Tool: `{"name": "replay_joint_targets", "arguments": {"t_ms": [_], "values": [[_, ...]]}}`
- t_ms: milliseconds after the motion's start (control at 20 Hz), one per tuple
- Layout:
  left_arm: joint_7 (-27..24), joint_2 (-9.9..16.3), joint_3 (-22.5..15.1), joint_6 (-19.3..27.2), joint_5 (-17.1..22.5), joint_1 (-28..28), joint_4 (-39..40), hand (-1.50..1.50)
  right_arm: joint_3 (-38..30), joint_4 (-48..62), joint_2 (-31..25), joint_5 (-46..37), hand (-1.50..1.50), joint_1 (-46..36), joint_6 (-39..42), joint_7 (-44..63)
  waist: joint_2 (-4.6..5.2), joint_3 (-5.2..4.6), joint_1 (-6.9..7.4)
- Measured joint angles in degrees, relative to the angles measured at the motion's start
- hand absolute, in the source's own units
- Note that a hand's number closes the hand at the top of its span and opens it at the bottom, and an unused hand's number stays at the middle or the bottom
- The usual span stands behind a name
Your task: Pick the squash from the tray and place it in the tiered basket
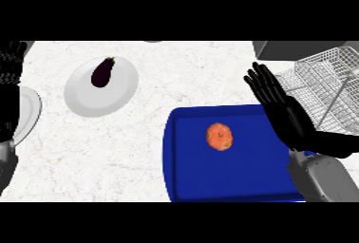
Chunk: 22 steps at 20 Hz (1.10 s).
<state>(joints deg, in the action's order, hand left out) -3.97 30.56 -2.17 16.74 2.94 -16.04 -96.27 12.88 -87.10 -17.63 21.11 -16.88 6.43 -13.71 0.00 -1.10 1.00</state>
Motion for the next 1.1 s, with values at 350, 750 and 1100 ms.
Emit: {"name": "replay_joint_targets", "arguments": {"t_ms": [350, 750, 1100], "values": [[3.9, -1.5, -1.3, -0.8, -1.2, 4.8, 6.7, 0.0, -5.6, 6.6, 2.5, 5.4, 1.5, -2.1, -1.4, 3.6, 0.36, 1.39, -2.0], [6.3, -3.9, -3.4, -2.3, -1.1, 8.6, 11.2, 0.0, -5.8, 10.5, -2.5, -9.2, -1.5, 5.7, -20.9, 13.2, 0.25, 0.98, -1.95], [7.7, -5.4, -4.2, -2.9, -1.9, 8.9, 11.7, 0.0, -1.7, 3.0, -14.8, -13.6, -1.5, 4.1, -12.4, 27.2, -0.14, 0.93, -1.41]]}}
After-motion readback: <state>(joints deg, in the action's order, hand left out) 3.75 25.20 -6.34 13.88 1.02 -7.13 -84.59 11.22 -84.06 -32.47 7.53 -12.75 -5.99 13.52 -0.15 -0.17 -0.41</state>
